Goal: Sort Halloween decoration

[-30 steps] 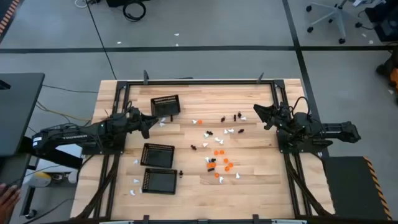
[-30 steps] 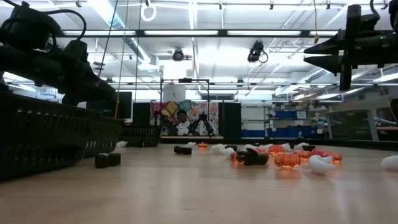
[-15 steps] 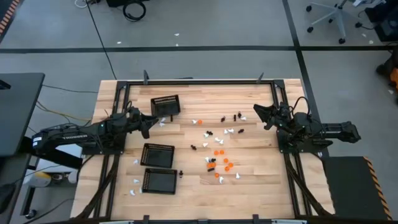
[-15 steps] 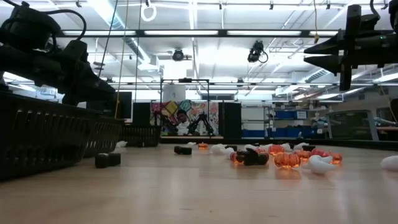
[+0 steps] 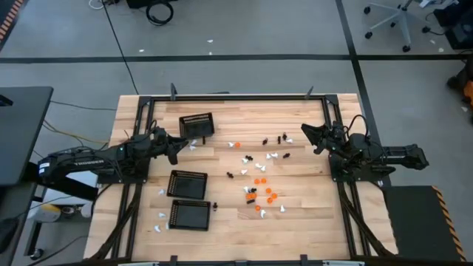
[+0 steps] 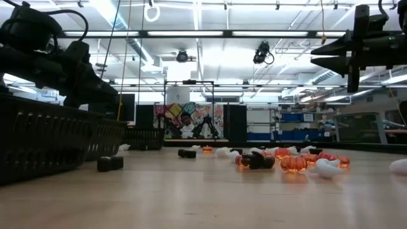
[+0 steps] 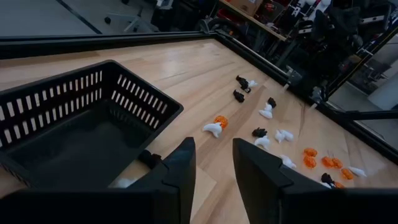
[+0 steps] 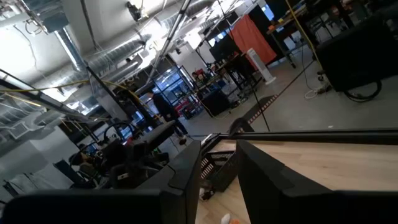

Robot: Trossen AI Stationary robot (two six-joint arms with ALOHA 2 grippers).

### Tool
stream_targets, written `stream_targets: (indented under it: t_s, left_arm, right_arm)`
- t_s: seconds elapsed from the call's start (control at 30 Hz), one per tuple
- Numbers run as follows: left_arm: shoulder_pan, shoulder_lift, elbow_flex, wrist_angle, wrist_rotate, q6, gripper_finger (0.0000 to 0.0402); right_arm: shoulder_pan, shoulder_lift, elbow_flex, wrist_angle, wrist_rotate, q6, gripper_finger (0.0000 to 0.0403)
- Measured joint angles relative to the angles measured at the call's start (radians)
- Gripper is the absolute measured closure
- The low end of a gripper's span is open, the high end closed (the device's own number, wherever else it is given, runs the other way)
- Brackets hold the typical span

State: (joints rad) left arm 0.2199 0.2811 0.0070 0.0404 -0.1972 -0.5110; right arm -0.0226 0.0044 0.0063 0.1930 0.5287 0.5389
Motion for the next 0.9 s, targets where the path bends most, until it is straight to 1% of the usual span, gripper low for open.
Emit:
stream_targets:
  t_s: [0.5,0.57,0.67,0.8,0.9]
  left_arm:
    - [0.000,0.000,0.000,0.000,0.000,-0.001,0.0287]
    - [0.000,0.000,0.000,0.003,0.000,-0.023,0.0287]
    - [0.000,0.000,0.000,0.017,0.000,-0.136,0.0287]
    - [0.000,-0.001,0.000,0.017,0.000,-0.339,0.0287]
    - [0.000,-0.001,0.000,0.017,0.000,-0.425,0.0287]
  right_arm:
    - [0.000,0.000,0.000,0.000,0.000,0.000,0.0296]
    - [0.000,0.000,0.000,0.000,0.000,0.000,0.0296]
    - [0.000,0.000,0.000,0.000,0.000,0.000,0.0296]
    - [0.000,0.000,0.000,0.000,0.000,0.000,0.0296]
    - [0.000,0.000,0.000,0.000,0.000,0.000,0.0296]
